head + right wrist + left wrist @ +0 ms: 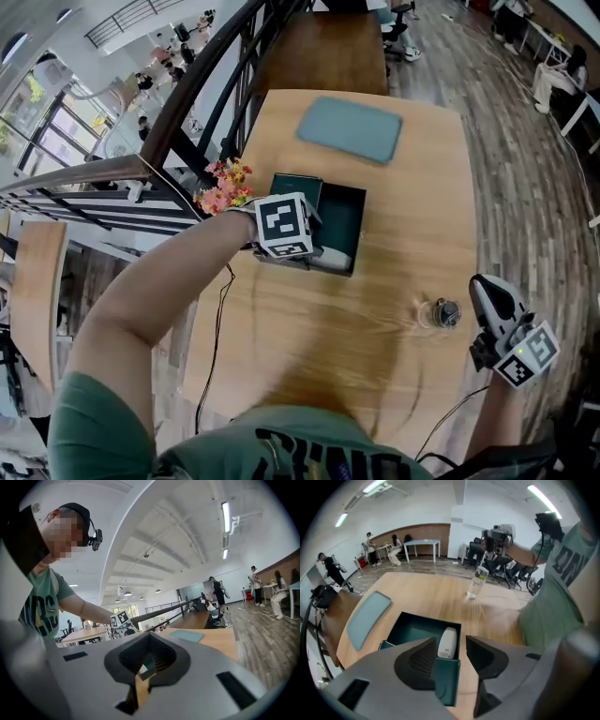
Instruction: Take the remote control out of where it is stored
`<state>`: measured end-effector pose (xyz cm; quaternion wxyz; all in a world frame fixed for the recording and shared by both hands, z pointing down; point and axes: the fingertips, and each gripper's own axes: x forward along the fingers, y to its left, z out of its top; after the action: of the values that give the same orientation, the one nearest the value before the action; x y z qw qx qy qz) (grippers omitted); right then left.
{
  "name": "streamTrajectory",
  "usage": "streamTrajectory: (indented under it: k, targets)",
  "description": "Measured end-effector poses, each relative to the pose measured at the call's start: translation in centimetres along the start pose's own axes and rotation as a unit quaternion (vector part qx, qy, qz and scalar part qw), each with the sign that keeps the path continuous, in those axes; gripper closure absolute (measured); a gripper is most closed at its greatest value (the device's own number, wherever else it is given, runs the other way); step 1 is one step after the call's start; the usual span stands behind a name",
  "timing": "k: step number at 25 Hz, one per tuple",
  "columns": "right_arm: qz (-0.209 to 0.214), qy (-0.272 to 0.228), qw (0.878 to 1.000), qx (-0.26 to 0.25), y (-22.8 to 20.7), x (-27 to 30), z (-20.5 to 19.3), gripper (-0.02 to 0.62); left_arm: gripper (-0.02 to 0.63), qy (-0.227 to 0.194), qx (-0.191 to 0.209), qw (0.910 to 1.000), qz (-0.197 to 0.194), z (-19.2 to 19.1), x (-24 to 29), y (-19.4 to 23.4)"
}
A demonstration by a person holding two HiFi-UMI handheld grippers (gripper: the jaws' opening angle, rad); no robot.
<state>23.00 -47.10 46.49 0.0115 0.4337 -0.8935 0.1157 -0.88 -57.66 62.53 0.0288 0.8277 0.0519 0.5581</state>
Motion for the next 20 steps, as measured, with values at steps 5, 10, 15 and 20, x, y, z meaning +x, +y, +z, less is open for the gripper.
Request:
streamTrajectory:
  k: [5, 10, 15, 20]
  targets:
    - [-0.003, 0.009, 1.0, 0.013, -2.9, 0.6, -2.0, 0.595, 0.403, 0.088, 0.052, 0.9938, -0.045, -0.8, 5.9, 2.5]
    - [0.0, 0.013, 1.0, 0.008, -5.5, 2.0, -1.8, 0.595, 0.371, 0.15, 0.094, 0.9804, -0.087, -1.3, 9.8, 3.7]
    - [-0.006, 0.025, 1.0, -0.005, -8.1, 3.1, -2.5, 0.595, 0.348, 0.199, 0.12, 0.9673, -0.101, -3.2, 12.6, 3.8]
    - [-0.019, 0.043, 0.999, -0.011, -11.0, 4.8, -4.1, 0.595, 0.333, 0.216, 0.135, 0.9598, -0.118, -4.4, 14.2, 3.0]
